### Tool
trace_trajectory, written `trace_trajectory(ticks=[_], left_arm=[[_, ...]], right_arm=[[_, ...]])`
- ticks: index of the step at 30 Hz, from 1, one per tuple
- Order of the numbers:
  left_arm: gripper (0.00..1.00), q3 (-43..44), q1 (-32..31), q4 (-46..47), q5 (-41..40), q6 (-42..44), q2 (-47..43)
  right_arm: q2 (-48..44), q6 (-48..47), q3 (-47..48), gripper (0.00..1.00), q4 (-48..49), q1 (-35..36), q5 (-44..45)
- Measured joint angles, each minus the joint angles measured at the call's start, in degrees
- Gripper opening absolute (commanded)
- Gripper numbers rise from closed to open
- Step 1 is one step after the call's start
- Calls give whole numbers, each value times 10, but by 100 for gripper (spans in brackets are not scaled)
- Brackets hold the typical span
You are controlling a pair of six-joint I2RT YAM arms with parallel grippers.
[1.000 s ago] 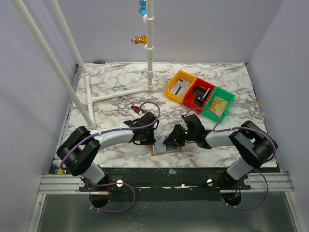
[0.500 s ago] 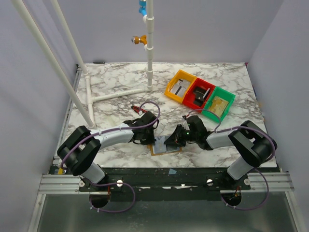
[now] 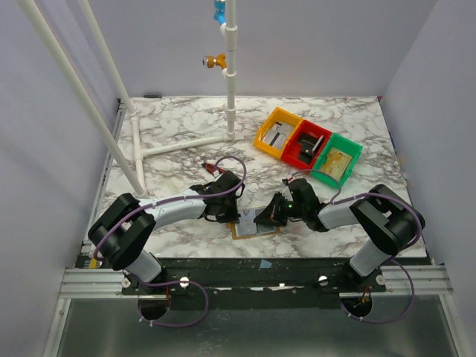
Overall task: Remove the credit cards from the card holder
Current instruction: Remove the credit card from the card holder.
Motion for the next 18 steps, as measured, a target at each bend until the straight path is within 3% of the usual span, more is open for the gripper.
trace_trajectory(ticks=[18], left_arm=[[0,-3,6,8,13,-2,2]], right_arm=[[-20,-26,-14,2,-8,-18,4]])
